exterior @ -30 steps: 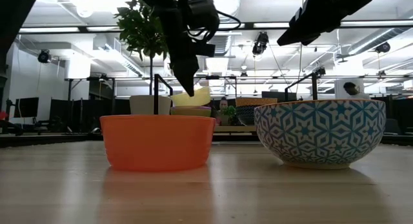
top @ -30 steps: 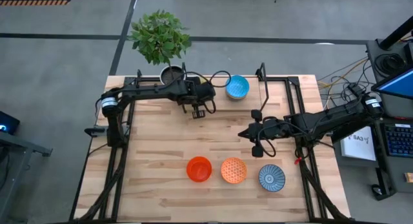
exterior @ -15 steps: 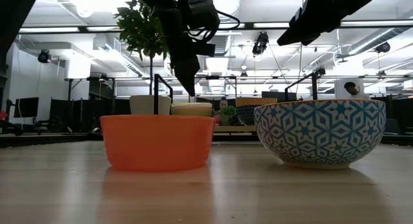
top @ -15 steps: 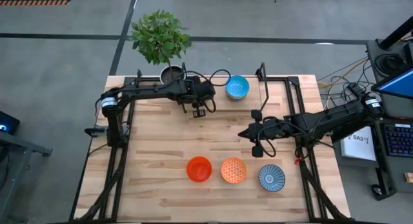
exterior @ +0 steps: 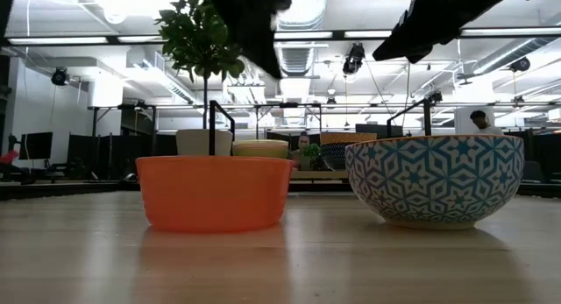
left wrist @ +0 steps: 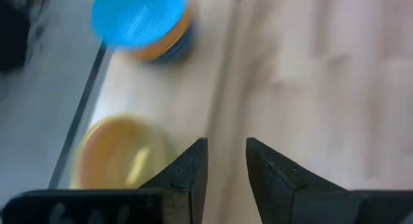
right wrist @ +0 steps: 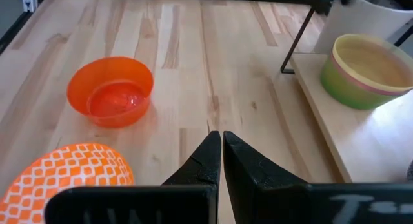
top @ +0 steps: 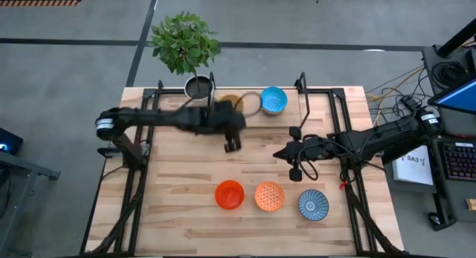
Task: Place and stack bowls onto a shelf
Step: Stack the orange bowl on top of the light blue bowl on the shelf
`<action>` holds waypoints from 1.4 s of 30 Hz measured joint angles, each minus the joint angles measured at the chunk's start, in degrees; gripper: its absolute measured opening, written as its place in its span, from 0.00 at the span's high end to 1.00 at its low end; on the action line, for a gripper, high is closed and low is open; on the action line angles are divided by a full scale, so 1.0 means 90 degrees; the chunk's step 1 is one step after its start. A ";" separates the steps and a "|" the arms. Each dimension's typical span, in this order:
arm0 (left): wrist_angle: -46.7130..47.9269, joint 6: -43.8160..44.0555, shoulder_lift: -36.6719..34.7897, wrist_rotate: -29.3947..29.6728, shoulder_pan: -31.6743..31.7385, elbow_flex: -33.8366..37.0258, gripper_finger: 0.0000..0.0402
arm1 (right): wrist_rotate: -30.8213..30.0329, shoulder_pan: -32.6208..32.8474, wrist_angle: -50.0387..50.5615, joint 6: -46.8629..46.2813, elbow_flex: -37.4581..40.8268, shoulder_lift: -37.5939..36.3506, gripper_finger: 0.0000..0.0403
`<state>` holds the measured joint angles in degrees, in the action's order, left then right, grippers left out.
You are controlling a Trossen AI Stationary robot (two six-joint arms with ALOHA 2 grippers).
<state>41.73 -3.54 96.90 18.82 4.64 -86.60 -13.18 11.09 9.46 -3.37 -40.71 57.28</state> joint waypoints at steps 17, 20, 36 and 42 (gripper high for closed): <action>-0.4889 -0.1214 -0.2689 0.0021 -0.1859 0.3939 0.78 | 0.0010 0.0029 -0.0163 -0.1135 -0.0603 0.0084 0.98; -0.5446 -0.1149 -0.3273 0.0032 -0.1838 0.4574 0.78 | 0.0011 0.0032 -0.0134 -0.1144 -0.0798 0.0338 0.98; -0.6030 -0.0859 -0.5046 0.0035 -0.1841 0.6023 0.78 | -0.0042 0.0027 0.2539 -0.1386 -0.3146 0.2175 0.92; -0.5996 -0.0829 -0.5048 0.0035 -0.1841 0.6068 0.78 | 0.0257 0.0029 0.3539 -0.1589 -0.3795 0.2736 0.74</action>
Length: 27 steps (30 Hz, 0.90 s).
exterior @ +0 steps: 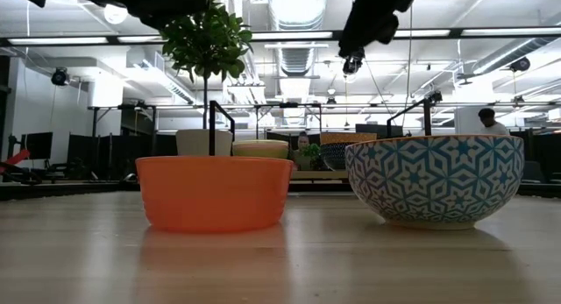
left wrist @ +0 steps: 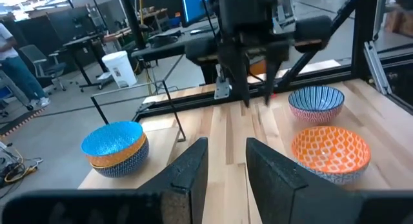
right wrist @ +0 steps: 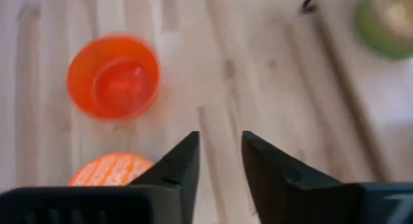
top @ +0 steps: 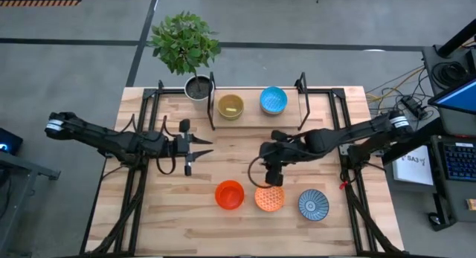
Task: Place and stack bowls onto a shelf
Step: Stack the orange bowl on top of the light blue bowl on the shelf
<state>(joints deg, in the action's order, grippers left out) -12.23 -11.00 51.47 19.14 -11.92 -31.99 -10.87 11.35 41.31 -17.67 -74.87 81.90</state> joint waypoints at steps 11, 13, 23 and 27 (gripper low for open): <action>0.0024 0.0010 0.0050 0.0000 0.0000 0.0000 0.78 | 0.1260 0.0126 0.0379 0.0078 -0.0017 0.1067 0.57; 0.0024 0.0004 0.0070 0.0000 0.0000 0.0000 0.78 | 0.1336 0.0160 0.0393 0.0087 -0.0017 0.1262 0.58; 0.0024 -0.0032 0.0106 0.0000 0.0000 0.0000 0.78 | 0.1818 0.0162 0.0381 0.0219 -0.0017 0.1956 0.67; 0.0024 -0.0032 0.0106 0.0000 0.0000 0.0000 0.78 | 0.1822 0.0150 0.0376 0.0227 -0.0017 0.2151 0.73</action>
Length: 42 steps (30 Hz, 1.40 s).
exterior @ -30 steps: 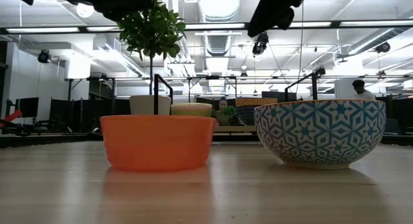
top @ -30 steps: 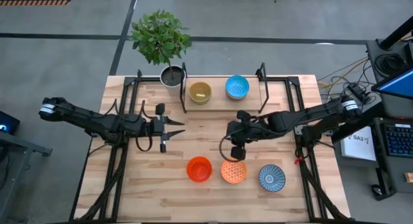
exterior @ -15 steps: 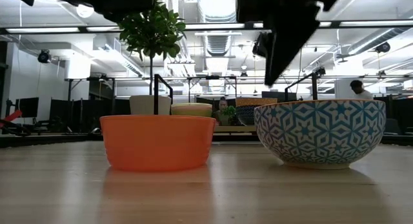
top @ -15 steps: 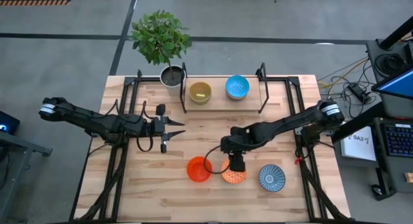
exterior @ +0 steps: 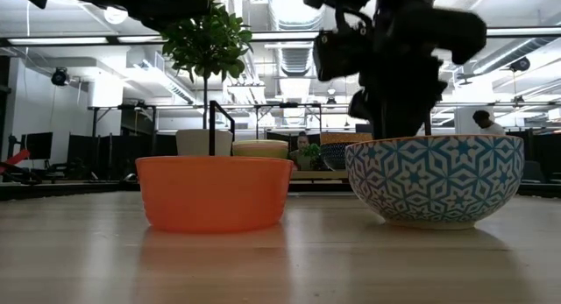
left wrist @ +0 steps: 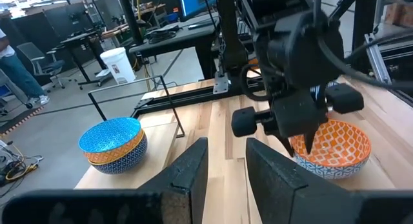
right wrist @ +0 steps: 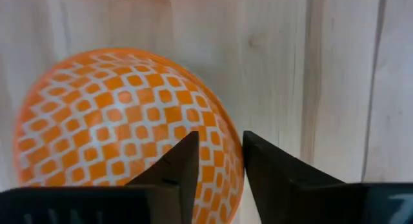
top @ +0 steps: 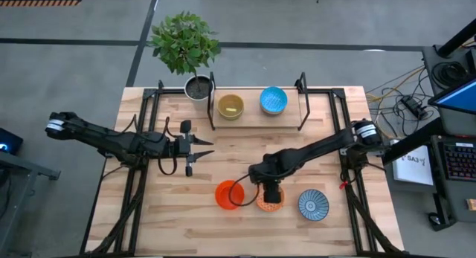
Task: Place and stack bowls onto a shelf
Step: Stack the orange bowl on top of the light blue bowl on the shelf
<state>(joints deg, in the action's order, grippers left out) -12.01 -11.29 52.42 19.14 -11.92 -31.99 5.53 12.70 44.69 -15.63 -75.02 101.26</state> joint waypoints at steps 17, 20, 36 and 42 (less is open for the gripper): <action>-0.0049 -0.0002 0.0000 0.0000 0.0001 0.0000 0.78 | 0.0270 -0.0255 0.0702 0.0121 -0.0340 -0.0090 0.97; -0.0052 -0.0002 0.0000 0.0000 0.0002 0.0000 0.78 | 0.0293 -0.0437 0.1151 0.0293 -0.0629 -0.0288 0.97; -0.0095 -0.0024 0.0000 0.0000 0.0002 0.0000 0.78 | 0.0263 -0.3423 0.2552 0.1762 -0.2575 -0.0771 0.97; -0.0092 -0.0026 0.0000 0.0000 0.0002 0.0000 0.78 | 0.0265 -0.4950 0.2615 0.2566 -0.2815 -0.0776 0.97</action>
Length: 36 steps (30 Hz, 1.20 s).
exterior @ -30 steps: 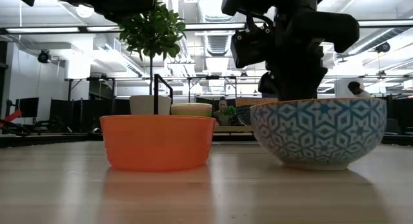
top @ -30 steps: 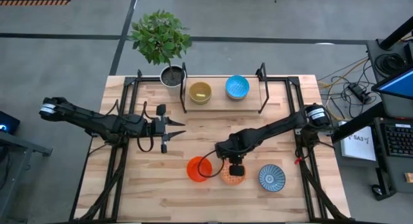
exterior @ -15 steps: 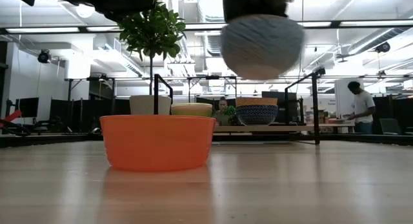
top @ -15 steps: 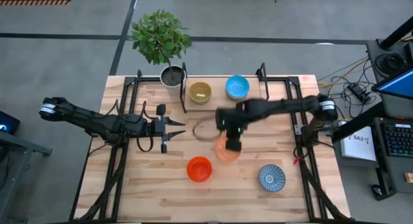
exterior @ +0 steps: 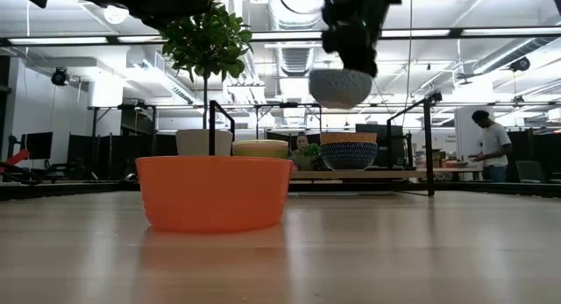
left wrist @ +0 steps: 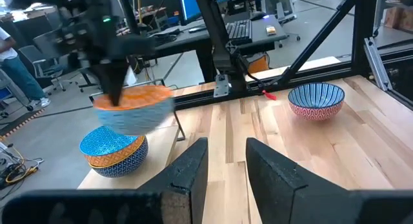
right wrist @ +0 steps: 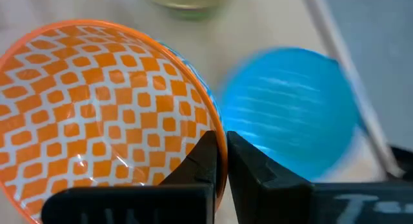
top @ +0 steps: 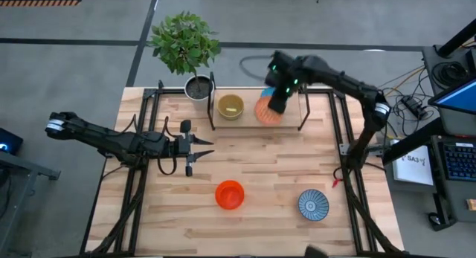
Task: Place and stack bowls onto a shelf
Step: Stack the orange bowl on top of the light blue bowl on the shelf
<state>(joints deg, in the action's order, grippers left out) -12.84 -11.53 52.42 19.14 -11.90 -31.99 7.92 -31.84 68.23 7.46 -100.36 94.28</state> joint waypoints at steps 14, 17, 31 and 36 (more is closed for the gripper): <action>0.0005 -0.0051 0.0000 0.0002 0.0000 0.0000 0.78 | -0.0001 -0.1682 -0.0319 0.0655 0.0002 0.0576 0.97; 0.0005 -0.0051 0.0000 0.0002 0.0000 0.0000 0.78 | -0.0026 -0.1675 -0.0406 0.0743 0.0002 0.0658 0.97; -0.0011 -0.0114 0.0000 0.0002 0.0000 0.0000 0.78 | -0.0019 -0.1670 -0.0593 0.0925 0.0002 0.0932 0.87; -0.0137 -0.0116 0.0000 0.0005 0.0000 0.0000 0.78 | -0.0043 -0.1670 -0.0790 0.1000 0.0005 0.0952 0.77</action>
<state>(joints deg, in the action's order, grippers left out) -14.07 -12.58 52.42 19.18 -11.90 -31.99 7.53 -46.87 61.12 16.46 -100.31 102.85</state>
